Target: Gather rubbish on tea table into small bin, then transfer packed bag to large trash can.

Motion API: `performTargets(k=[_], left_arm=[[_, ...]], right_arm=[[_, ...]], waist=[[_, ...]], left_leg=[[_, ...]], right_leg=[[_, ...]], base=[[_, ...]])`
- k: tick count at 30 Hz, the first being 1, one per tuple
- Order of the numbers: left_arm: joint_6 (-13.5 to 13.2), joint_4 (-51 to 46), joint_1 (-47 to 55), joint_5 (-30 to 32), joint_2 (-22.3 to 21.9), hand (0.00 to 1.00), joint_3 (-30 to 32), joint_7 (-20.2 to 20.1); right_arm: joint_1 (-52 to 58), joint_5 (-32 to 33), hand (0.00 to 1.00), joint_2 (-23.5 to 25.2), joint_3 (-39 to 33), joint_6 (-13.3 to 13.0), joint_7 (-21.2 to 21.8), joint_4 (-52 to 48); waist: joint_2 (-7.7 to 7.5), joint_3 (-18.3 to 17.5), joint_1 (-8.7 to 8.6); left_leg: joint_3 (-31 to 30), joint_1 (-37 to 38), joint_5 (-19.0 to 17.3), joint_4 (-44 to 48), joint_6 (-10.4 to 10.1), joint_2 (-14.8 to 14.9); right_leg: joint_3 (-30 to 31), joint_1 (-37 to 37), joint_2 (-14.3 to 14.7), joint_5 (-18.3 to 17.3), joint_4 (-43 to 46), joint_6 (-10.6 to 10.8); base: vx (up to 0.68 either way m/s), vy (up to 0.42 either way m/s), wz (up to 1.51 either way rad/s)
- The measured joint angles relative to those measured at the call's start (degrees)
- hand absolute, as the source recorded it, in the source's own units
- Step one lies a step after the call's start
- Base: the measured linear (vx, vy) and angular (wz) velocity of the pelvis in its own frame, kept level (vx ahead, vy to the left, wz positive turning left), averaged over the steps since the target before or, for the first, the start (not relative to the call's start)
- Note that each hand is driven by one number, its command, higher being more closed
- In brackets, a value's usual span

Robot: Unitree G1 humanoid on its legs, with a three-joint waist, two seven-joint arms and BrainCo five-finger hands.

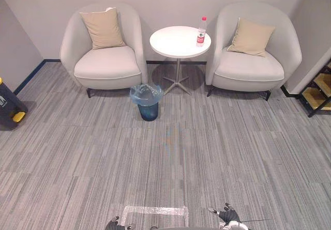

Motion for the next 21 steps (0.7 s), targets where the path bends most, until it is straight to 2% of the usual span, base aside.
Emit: performTargets(k=[12,21], left_arm=[[0.0,0.02,-0.11,0.82,0.22,0.0,0.0,0.04],[0.0,0.65,-0.58,0.81,0.33,0.0,-0.01,0.05]], right_arm=[[-0.45,0.14,0.0,0.16,-0.2,-0.02,-0.12,0.81],[-0.48,1.25,0.0,0.13,-0.2,-0.07,0.14,0.76]], waist=[[-0.13,0.0,0.0],[-0.24,0.28,0.03]], left_leg=[[0.87,0.02,0.0,-0.23,0.0,0.01],[4.44,-0.27,-0.05,-0.04,0.04,0.09]], right_leg=[[0.49,0.02,0.02,0.32,-0.48,-0.01],[3.57,-1.44,0.24,1.57,-1.22,-0.12]], base=[[-0.03,-0.021,-0.02],[-0.04,-0.026,-0.16]])
